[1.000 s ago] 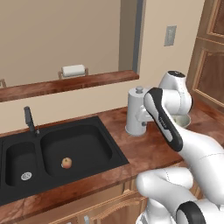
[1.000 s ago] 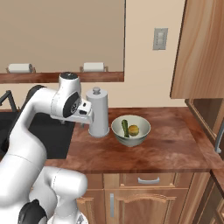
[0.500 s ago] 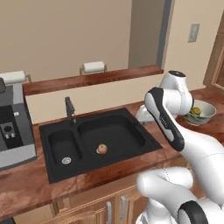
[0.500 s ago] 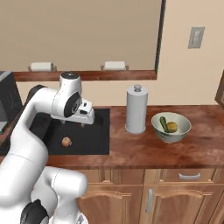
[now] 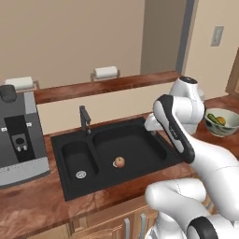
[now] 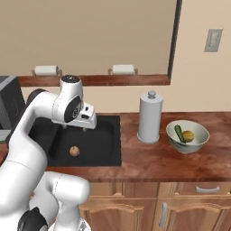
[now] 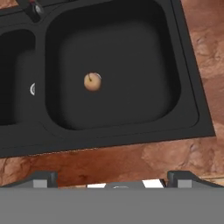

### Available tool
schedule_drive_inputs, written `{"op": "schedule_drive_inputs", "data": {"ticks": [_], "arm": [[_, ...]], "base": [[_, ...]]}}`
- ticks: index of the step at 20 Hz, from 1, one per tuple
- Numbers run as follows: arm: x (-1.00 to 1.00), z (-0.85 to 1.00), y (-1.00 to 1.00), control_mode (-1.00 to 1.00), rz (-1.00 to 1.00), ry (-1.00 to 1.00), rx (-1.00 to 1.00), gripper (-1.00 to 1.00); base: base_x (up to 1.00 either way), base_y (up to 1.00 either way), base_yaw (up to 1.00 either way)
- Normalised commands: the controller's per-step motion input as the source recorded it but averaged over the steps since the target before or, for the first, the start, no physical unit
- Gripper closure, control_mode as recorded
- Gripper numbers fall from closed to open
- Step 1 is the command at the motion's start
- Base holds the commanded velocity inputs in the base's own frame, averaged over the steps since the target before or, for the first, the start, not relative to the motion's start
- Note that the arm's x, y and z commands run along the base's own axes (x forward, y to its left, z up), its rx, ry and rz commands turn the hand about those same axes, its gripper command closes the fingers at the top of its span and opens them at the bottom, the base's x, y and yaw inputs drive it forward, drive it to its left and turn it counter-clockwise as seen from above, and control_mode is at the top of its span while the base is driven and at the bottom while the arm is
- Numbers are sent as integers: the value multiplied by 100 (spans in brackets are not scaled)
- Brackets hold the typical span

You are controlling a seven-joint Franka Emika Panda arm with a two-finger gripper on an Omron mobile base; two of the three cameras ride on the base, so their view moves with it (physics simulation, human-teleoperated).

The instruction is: Pick the squashs from the cabinet and place them in one bowl. Pick the peach from the sink and place it in the other bowl.

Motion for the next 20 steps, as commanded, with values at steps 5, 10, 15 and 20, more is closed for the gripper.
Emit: {"op": "schedule_drive_inputs", "data": {"ticks": [5,10,15,20], "arm": [[0,0,0,100,0,0,0,-100],[5,0,0,-100,0,1,0,-100],[15,0,0,-100,0,1,0,-100],[80,0,0,-100,0,16,0,-100]], "base": [[62,0,0],[4,0,0],[0,0,0],[0,0,0]]}}
